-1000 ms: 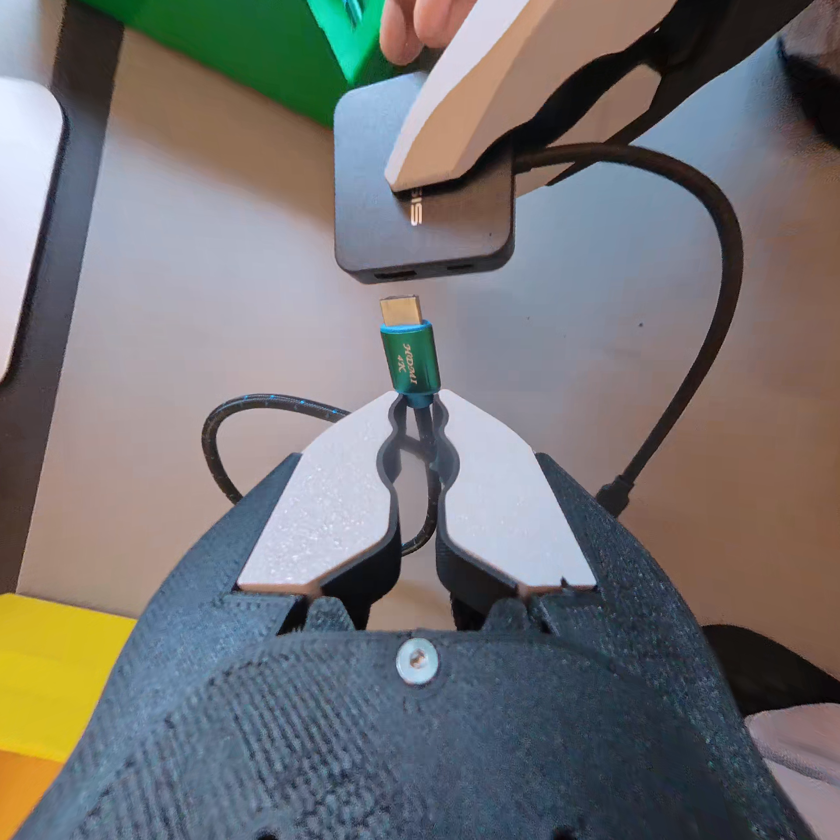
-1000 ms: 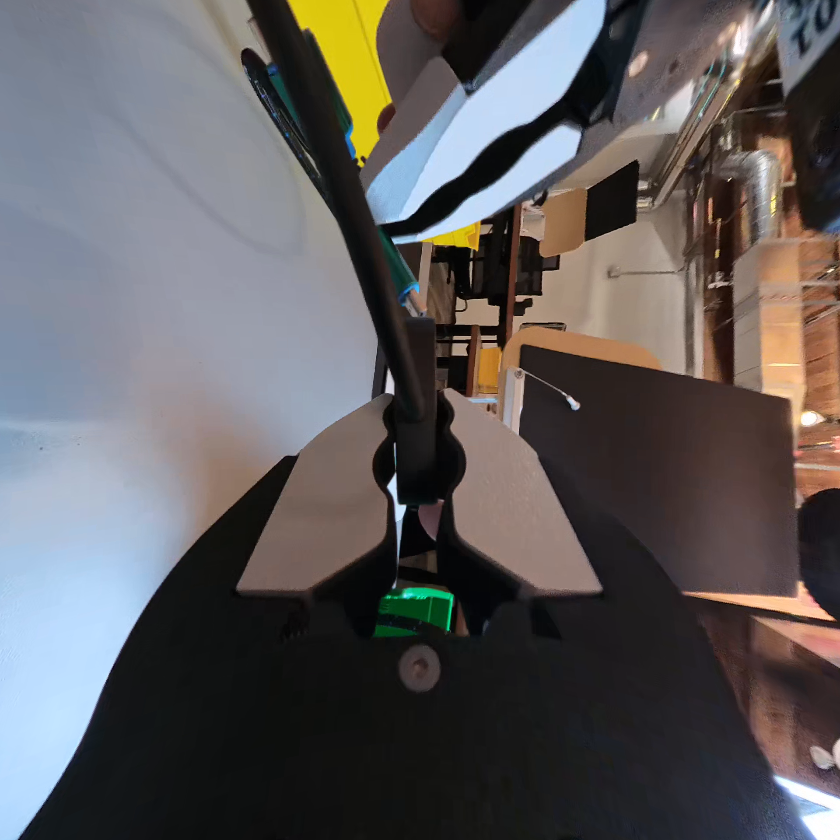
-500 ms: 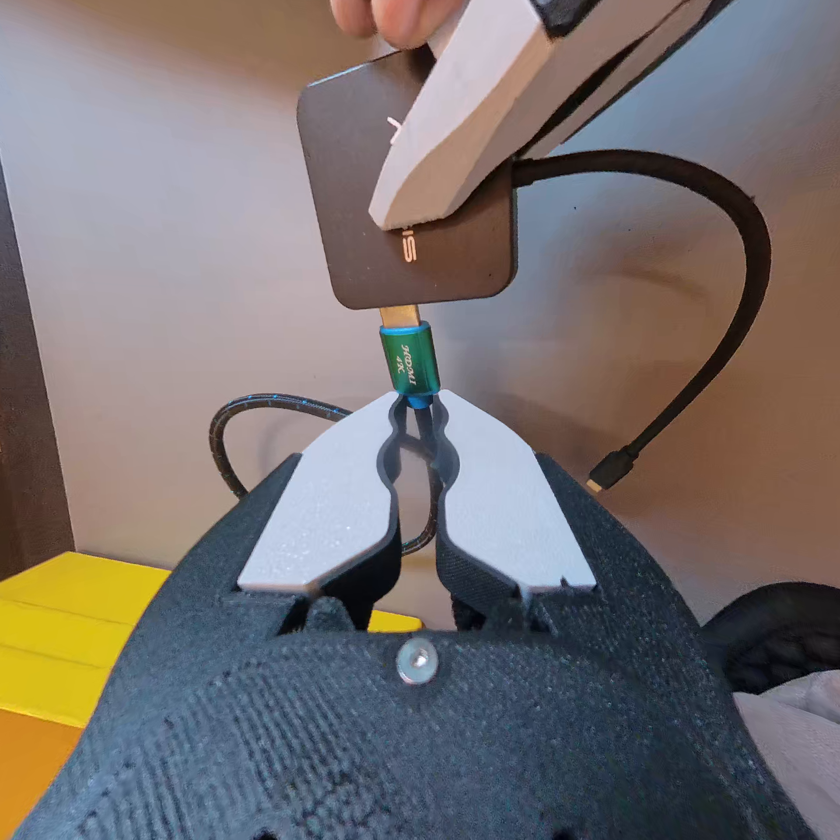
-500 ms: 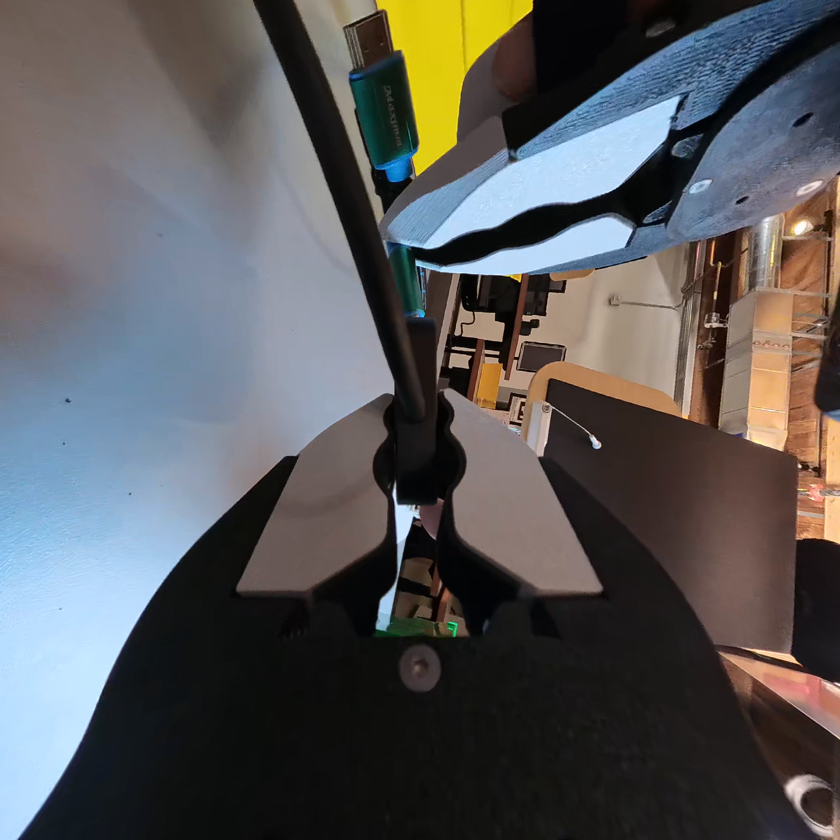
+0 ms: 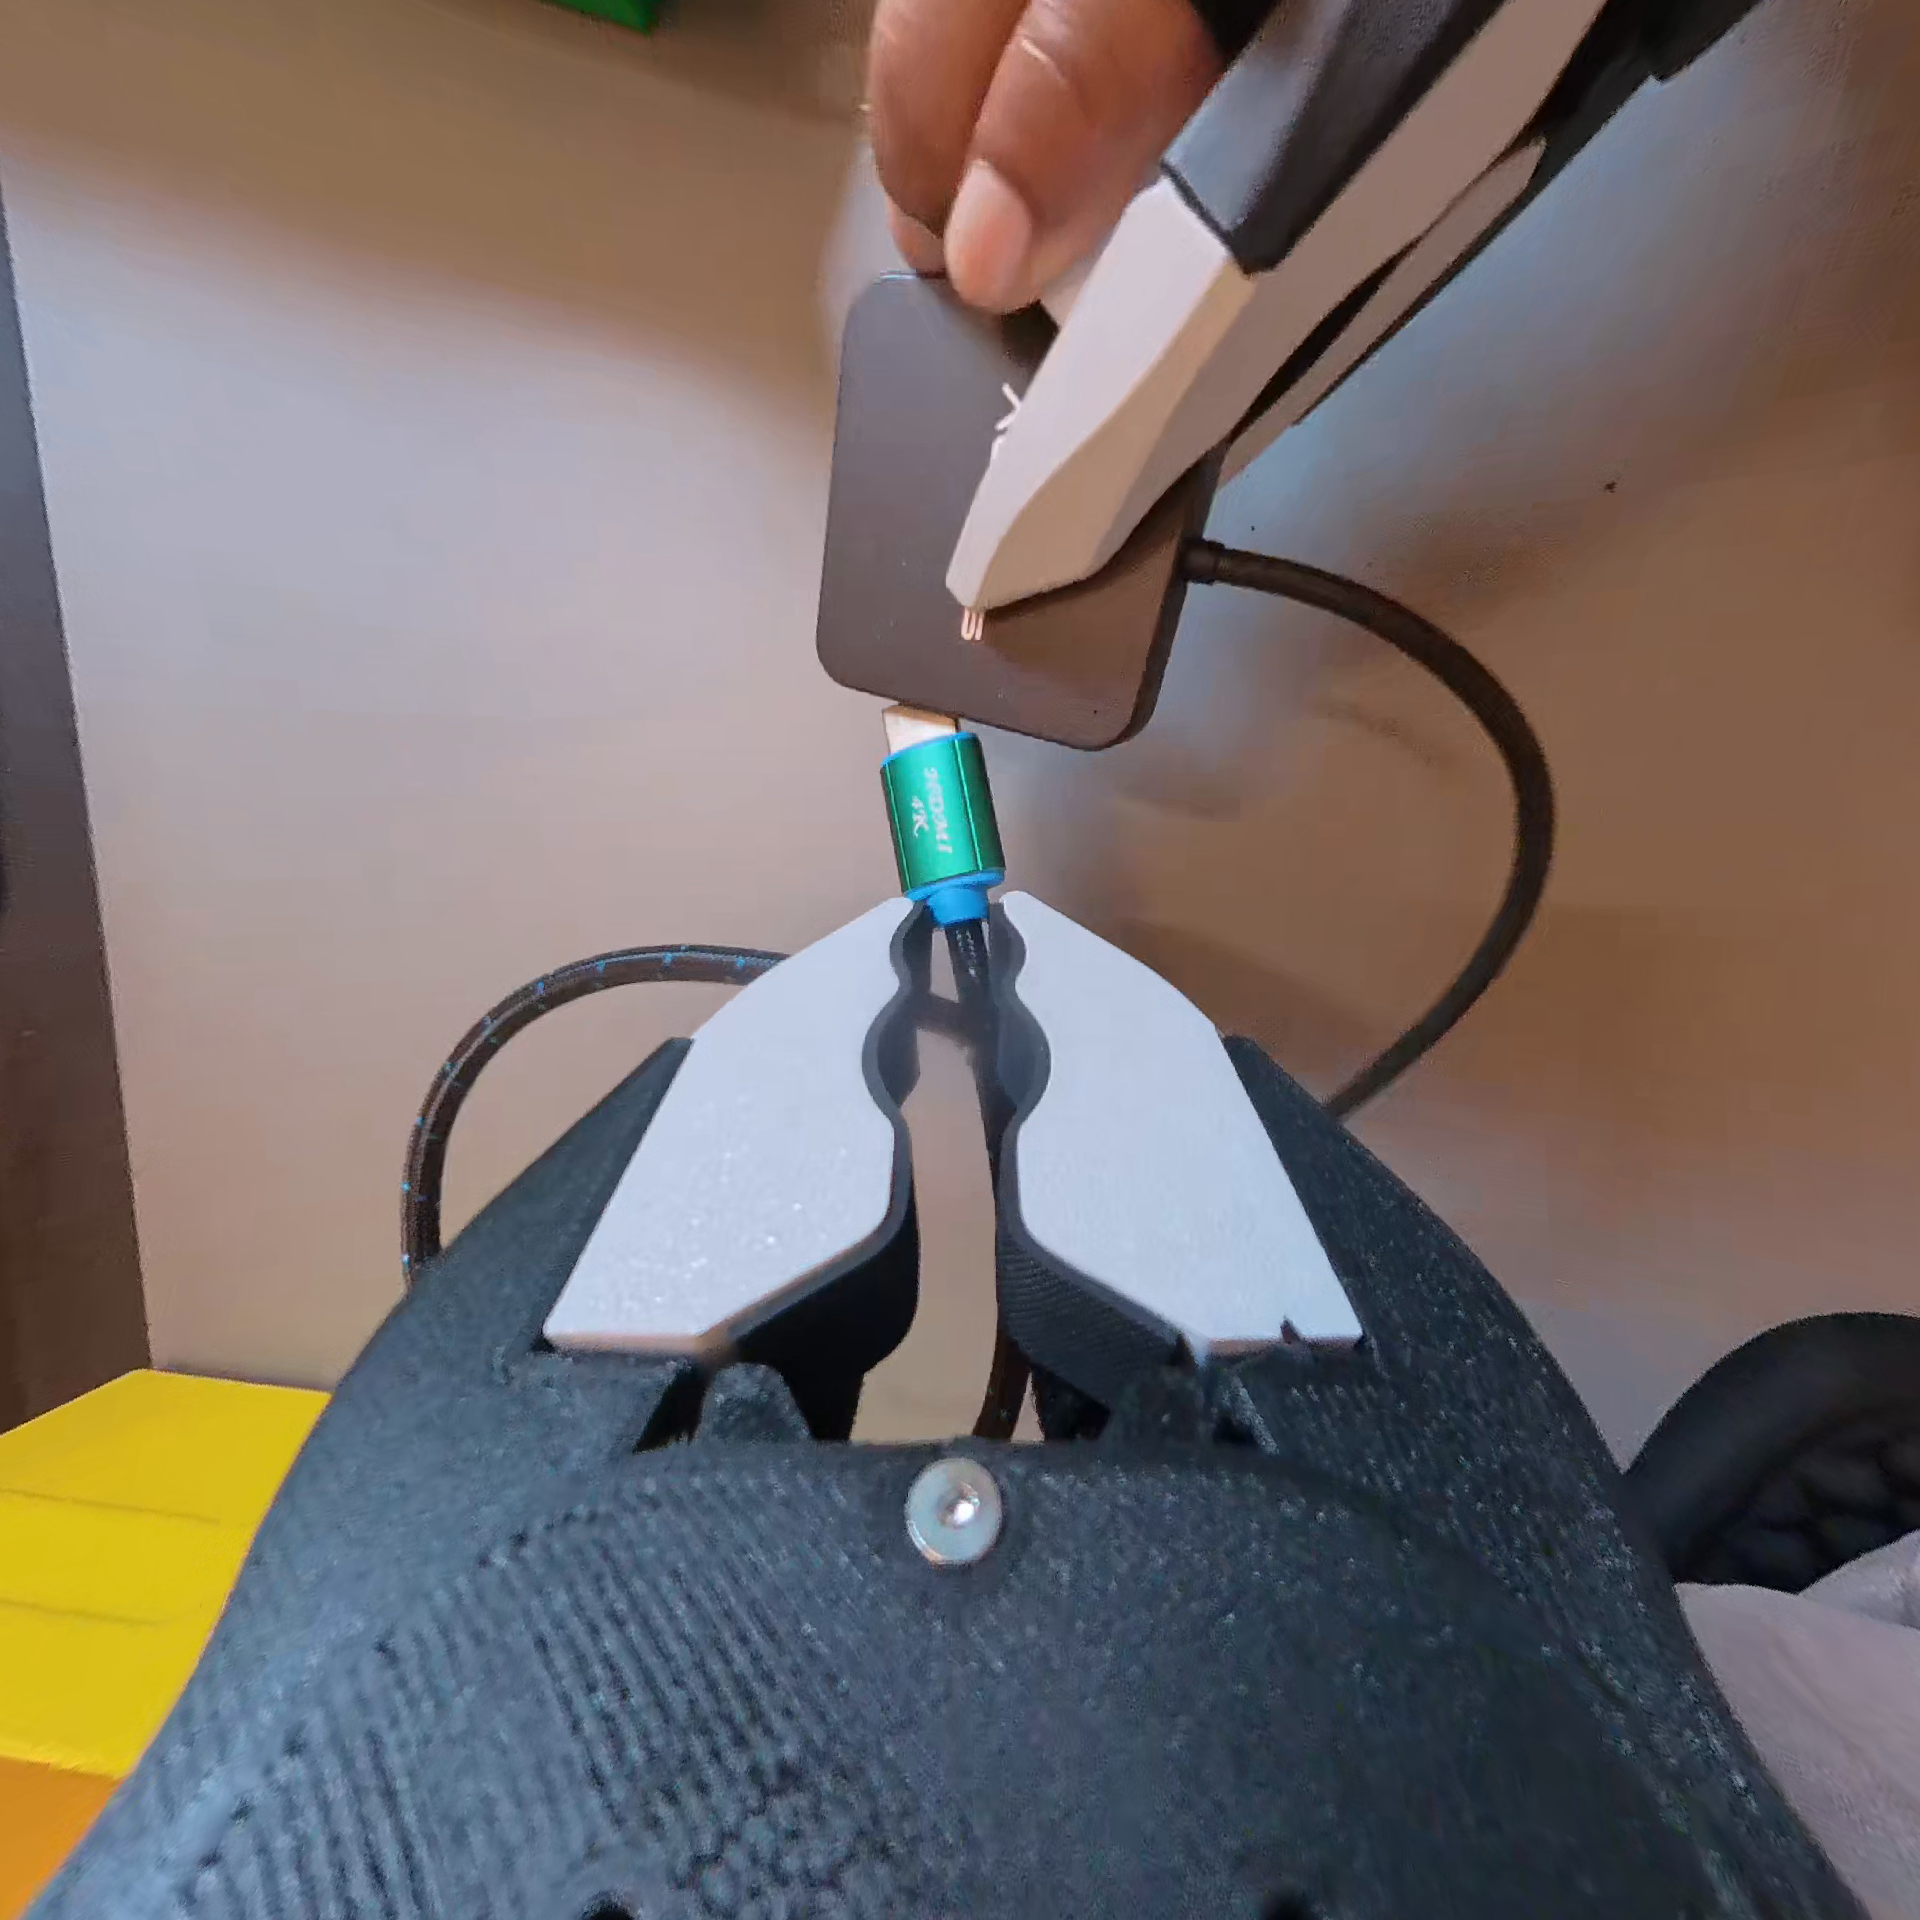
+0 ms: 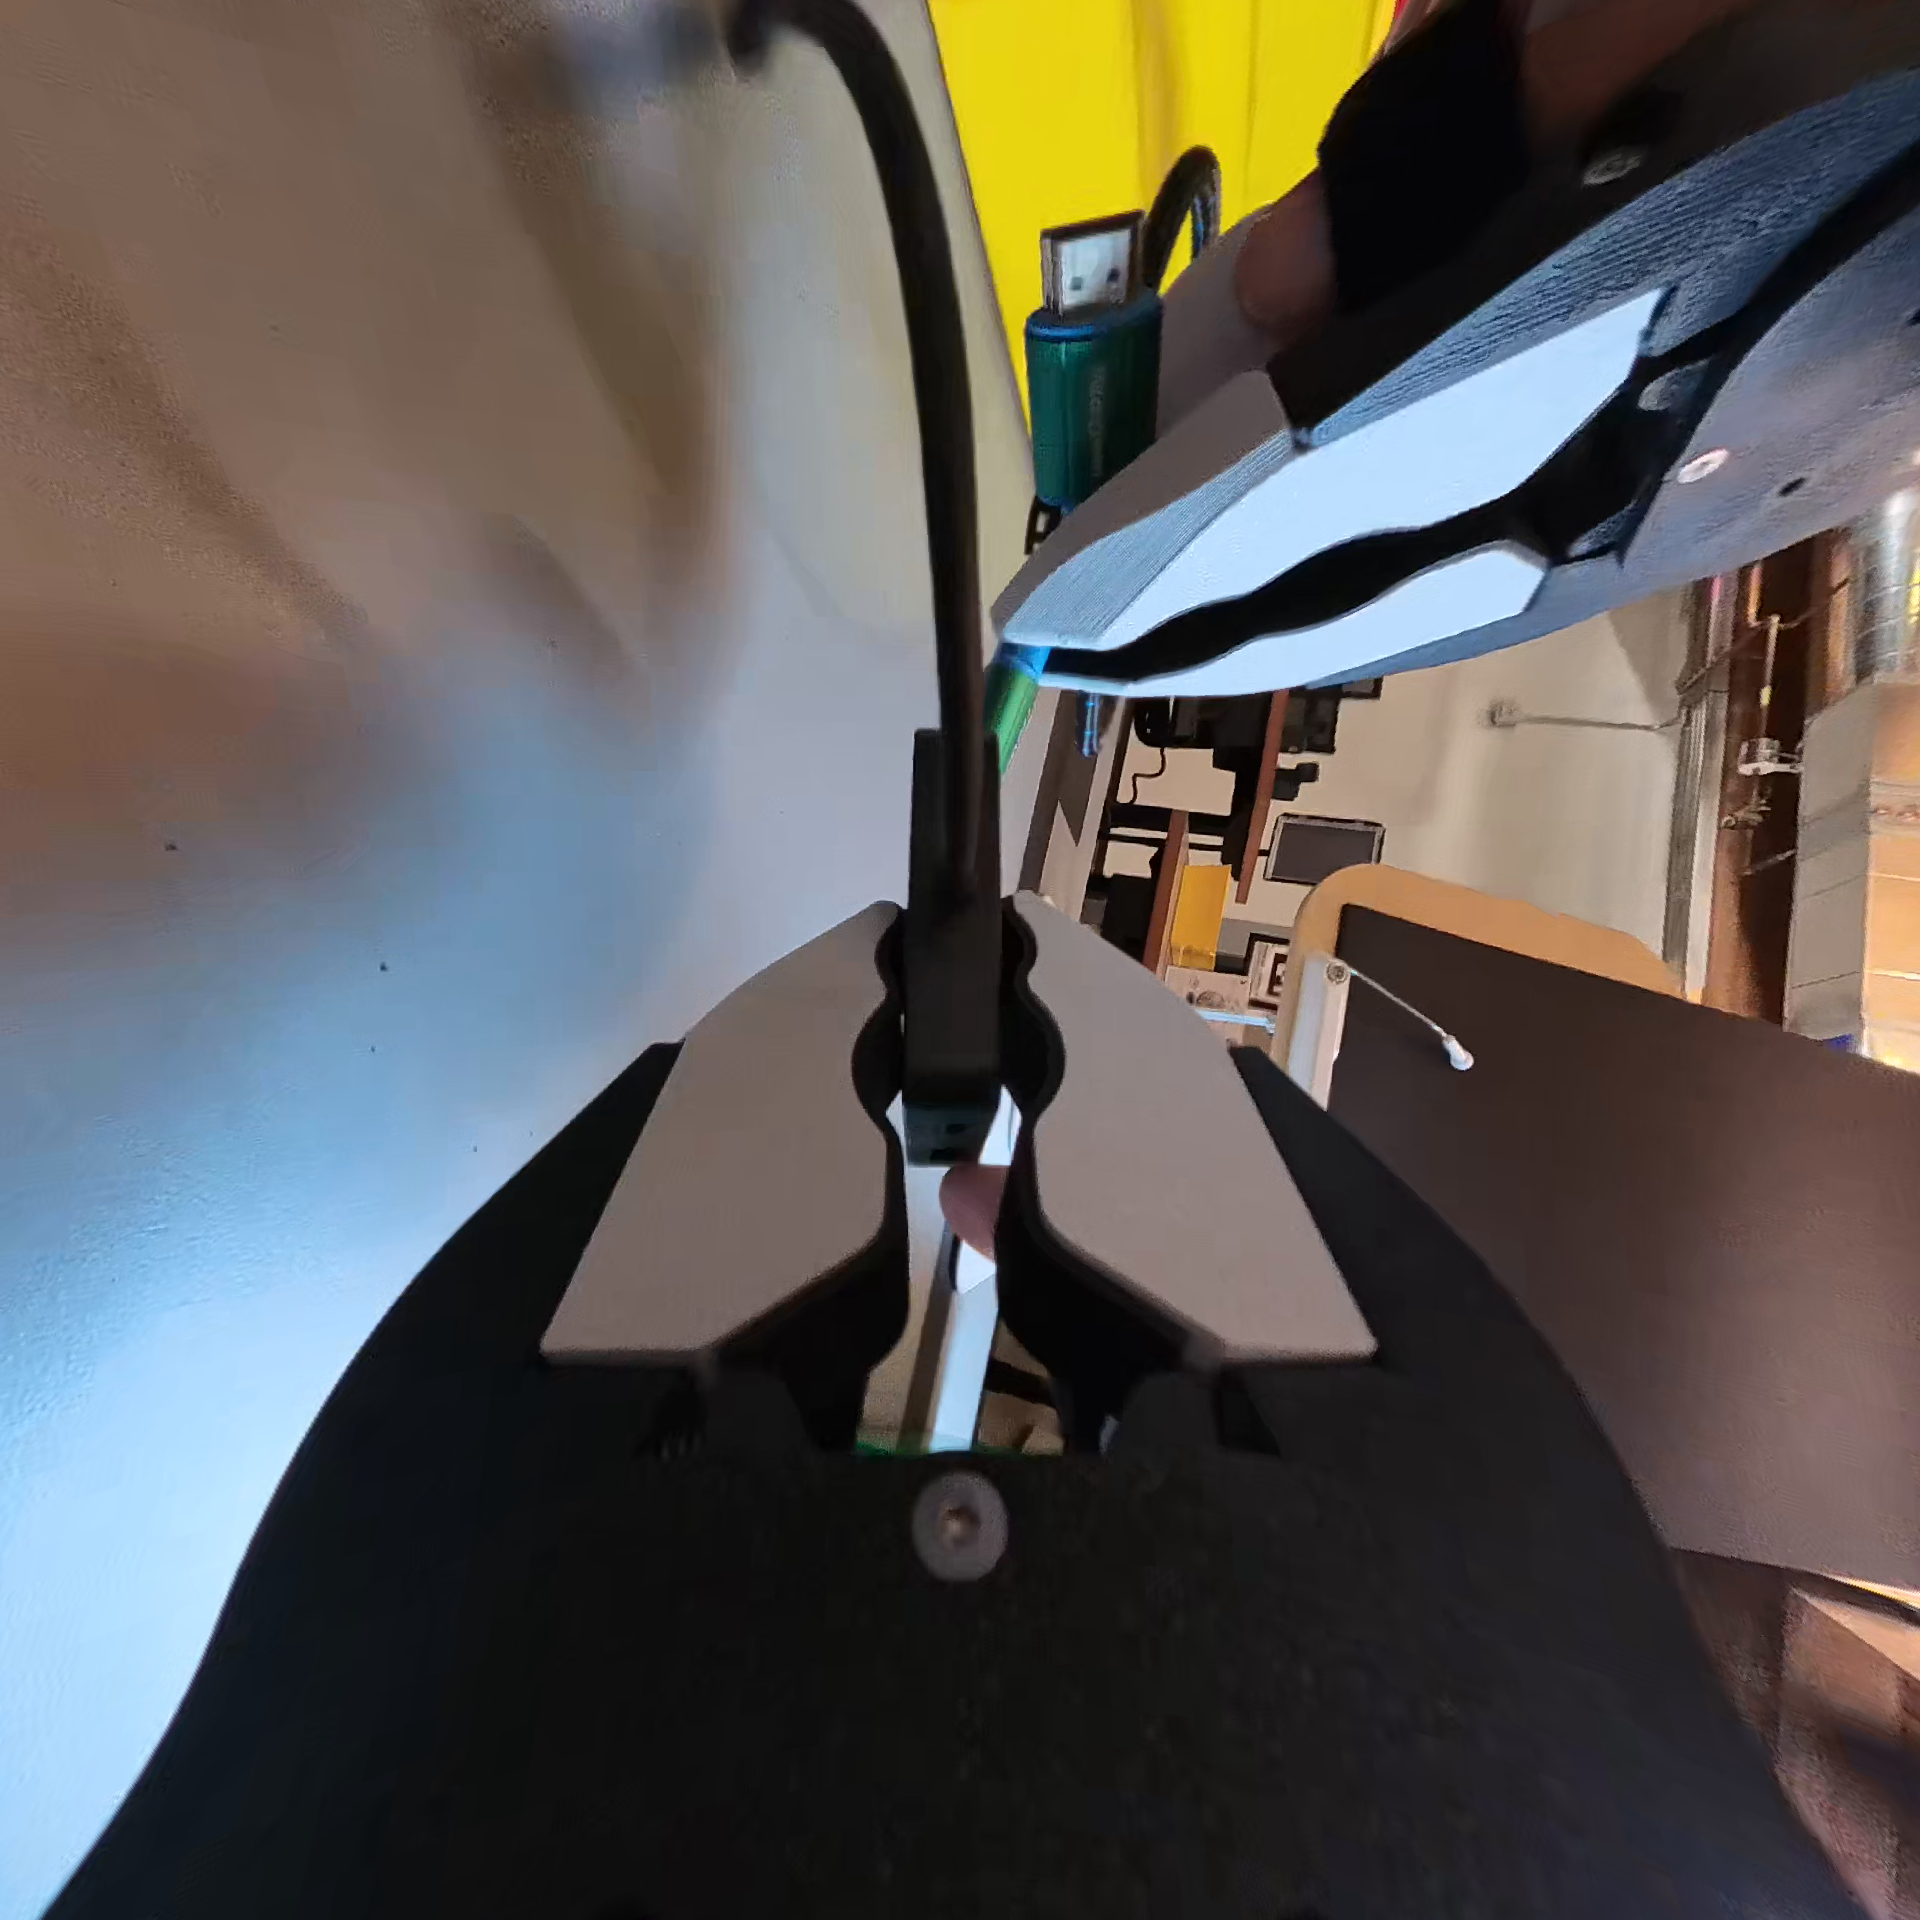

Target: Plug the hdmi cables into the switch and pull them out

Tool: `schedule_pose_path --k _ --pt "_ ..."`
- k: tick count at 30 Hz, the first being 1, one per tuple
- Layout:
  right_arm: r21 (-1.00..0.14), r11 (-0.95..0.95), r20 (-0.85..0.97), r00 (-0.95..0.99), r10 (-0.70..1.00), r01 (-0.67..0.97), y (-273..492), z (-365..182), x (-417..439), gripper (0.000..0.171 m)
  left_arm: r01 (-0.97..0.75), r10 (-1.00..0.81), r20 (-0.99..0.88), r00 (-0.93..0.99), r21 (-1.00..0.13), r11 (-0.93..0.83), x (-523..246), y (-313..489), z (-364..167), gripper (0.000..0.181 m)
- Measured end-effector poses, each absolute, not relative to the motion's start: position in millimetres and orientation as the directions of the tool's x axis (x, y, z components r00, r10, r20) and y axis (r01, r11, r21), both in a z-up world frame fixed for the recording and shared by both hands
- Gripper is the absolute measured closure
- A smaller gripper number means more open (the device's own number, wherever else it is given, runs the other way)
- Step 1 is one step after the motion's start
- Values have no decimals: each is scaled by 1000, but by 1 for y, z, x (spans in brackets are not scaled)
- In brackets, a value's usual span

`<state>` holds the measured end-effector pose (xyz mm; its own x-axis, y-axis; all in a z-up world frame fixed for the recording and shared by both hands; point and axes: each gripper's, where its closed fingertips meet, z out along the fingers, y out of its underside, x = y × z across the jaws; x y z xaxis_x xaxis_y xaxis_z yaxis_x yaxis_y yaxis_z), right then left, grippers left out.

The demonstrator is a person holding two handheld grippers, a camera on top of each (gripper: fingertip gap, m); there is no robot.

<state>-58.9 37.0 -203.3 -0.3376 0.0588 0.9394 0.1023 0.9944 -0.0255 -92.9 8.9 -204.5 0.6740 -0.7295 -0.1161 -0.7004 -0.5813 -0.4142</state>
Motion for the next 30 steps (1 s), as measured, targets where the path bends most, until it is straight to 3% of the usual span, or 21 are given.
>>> schedule_pose_path --k 1,5,18,22,30 --pt "-30 994 940 -335 65 109 38 -204 -59 158 -693 -730 -102 675 -424 -582 -93 9 -206 171" --pt "-125 988 944 -294 148 96 43 -196 -59 157 -677 -772 -28 635 -503 -538 -81 5 -203 171" --pt "-201 979 938 -298 178 -47 13 -166 -46 157 -687 -861 -72 503 -638 -348 -79 -19 -169 172" --pt "-280 956 924 -295 243 -87 7 -149 -39 157 -635 -886 -64 460 -722 -277 -72 -24 -154 172" --pt "-333 929 908 -319 270 -162 -18 -113 -18 157 -505 -942 -19 336 -847 -163 -53 -44 -124 172"
